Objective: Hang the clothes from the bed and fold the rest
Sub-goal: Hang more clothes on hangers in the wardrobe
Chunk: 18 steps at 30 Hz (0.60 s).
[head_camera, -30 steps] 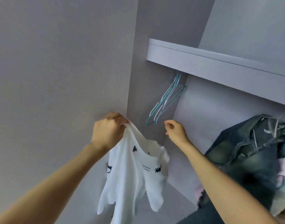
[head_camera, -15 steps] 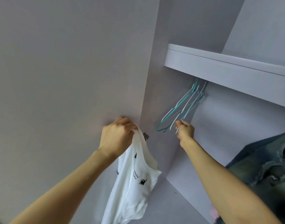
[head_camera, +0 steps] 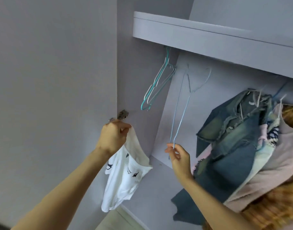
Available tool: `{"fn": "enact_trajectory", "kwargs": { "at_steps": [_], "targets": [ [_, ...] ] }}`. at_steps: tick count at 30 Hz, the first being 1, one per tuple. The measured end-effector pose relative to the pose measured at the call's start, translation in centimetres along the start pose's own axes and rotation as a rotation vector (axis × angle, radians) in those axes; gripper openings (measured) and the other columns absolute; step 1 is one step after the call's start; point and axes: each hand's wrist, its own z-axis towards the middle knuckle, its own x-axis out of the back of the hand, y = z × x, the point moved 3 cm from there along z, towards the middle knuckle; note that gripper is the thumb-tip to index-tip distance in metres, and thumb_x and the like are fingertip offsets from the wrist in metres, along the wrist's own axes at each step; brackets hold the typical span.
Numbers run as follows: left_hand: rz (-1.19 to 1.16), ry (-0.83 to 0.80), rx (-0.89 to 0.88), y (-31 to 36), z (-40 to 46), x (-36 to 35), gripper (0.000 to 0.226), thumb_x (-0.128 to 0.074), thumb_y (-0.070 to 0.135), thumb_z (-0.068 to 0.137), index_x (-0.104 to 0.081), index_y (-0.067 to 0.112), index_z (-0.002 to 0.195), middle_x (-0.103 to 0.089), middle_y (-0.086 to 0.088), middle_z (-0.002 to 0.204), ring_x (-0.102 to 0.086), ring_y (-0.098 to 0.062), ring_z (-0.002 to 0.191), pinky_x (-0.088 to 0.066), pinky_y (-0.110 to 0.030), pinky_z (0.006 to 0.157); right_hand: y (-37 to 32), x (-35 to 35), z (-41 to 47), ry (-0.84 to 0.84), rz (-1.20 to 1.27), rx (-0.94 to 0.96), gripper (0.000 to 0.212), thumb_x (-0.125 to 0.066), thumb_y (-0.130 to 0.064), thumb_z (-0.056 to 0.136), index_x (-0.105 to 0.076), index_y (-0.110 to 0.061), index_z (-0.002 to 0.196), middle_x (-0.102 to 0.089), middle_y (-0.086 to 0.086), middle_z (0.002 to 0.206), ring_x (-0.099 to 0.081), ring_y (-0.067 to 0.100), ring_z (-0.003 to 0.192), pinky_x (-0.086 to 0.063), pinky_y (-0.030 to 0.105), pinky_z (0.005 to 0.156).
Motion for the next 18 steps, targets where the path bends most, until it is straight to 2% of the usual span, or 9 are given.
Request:
{"fn": "enact_trajectory", "kwargs": {
  "at_steps": [3, 5, 6, 8, 10, 13, 14, 16, 18],
  "targets": [
    [0.01, -0.079, 0.06, -0.4, -0.9, -1.2, 0.025, -0.055, 0.003, 0.088, -0.074, 0.014, 0.1, -0.069, -0.008, 0.099, -0.061, -0.032, 0.091, -0.035, -0.02, 0.077, 1.2, 0.2, -0.6, -0.09, 0.179, -0.203, 0.029, -0.055, -0.007, 0.091, -0.049, -0.022, 0.115, -0.055, 0.001, 0.068, -0.054, 0.011, 0.058, -0.047, 0.014, 0.061],
    [0.031, -0.134, 0.05, -0.2, -1.5, -2.0, 0.026, -0.053, 0.003, 0.088, -0.074, 0.015, 0.098, -0.069, -0.006, 0.102, -0.06, -0.029, 0.095, -0.032, -0.017, 0.078, 1.0, 0.4, 0.0, -0.008, 0.156, -0.326, 0.008, -0.056, -0.017, 0.092, -0.056, -0.016, 0.1, -0.044, -0.001, 0.061, -0.042, 0.013, 0.048, -0.041, 0.018, 0.049],
    [0.028, -0.149, 0.04, -0.1, -1.8, -2.2, 0.026, -0.052, 0.001, 0.088, -0.073, 0.013, 0.097, -0.069, -0.004, 0.102, -0.059, -0.029, 0.096, -0.032, -0.017, 0.079, 1.1, 0.5, -0.1, 0.059, 0.083, -0.327, 0.011, -0.055, -0.02, 0.093, -0.057, -0.012, 0.085, -0.042, -0.001, 0.058, -0.039, 0.013, 0.048, -0.037, 0.019, 0.047],
    [0.007, -0.155, 0.023, 0.1, -2.2, -2.6, 0.027, -0.05, -0.002, 0.087, -0.071, 0.013, 0.093, -0.069, -0.002, 0.095, -0.055, -0.029, 0.094, -0.033, -0.021, 0.077, 1.5, 0.9, -1.4, 0.173, -0.021, -0.196, 0.029, -0.051, -0.018, 0.095, -0.058, -0.003, 0.071, -0.05, 0.003, 0.059, -0.043, 0.014, 0.054, -0.036, 0.016, 0.05],
    [-0.02, -0.146, 0.049, 0.0, -2.4, -2.7, 0.024, -0.049, -0.002, 0.086, -0.066, 0.013, 0.093, -0.064, 0.0, 0.087, -0.053, -0.027, 0.087, -0.033, -0.021, 0.069, 1.6, 1.0, -3.5, 0.194, -0.033, -0.048, 0.028, -0.052, -0.012, 0.094, -0.062, 0.007, 0.076, -0.06, 0.015, 0.066, -0.05, 0.023, 0.058, -0.038, 0.013, 0.054],
    [-0.14, -0.147, 0.112, -0.1, -2.4, -2.8, 0.02, -0.047, -0.003, 0.088, -0.056, 0.013, 0.095, -0.053, 0.006, 0.08, -0.048, -0.022, 0.076, -0.03, -0.02, 0.061, 1.3, 1.7, -4.7, 0.26, 0.028, 0.036, 0.023, -0.054, -0.007, 0.092, -0.063, 0.011, 0.08, -0.062, 0.029, 0.075, -0.054, 0.031, 0.068, -0.044, 0.023, 0.059],
    [-0.188, -0.148, 0.123, -0.1, -2.5, -2.8, 0.02, -0.046, -0.003, 0.088, -0.053, 0.014, 0.094, -0.051, 0.009, 0.078, -0.048, -0.02, 0.073, -0.03, -0.02, 0.059, 1.0, 1.9, -4.6, 0.275, 0.053, 0.032, 0.024, -0.053, -0.01, 0.093, -0.063, 0.008, 0.081, -0.063, 0.025, 0.075, -0.055, 0.027, 0.066, -0.043, 0.019, 0.058],
    [-0.263, -0.151, 0.131, 0.1, -2.7, -2.7, 0.022, -0.044, -0.004, 0.089, -0.049, 0.017, 0.092, -0.047, 0.014, 0.077, -0.047, -0.014, 0.069, -0.031, -0.017, 0.054, 0.2, 2.1, -4.4, 0.293, 0.1, -0.014, 0.031, -0.046, -0.019, 0.097, -0.062, -0.006, 0.074, -0.062, 0.002, 0.066, -0.053, 0.009, 0.063, -0.041, 0.008, 0.056],
    [-0.3, -0.16, 0.126, 0.3, -3.0, -2.5, 0.022, -0.043, -0.004, 0.09, -0.048, 0.018, 0.092, -0.048, 0.012, 0.079, -0.047, -0.008, 0.068, -0.033, -0.01, 0.051, -0.4, 2.3, -4.0, 0.321, 0.216, -0.11, 0.044, -0.043, -0.029, 0.098, -0.056, -0.016, 0.057, -0.05, -0.013, 0.048, -0.046, 0.007, 0.056, -0.04, 0.014, 0.058]
  ]
}}
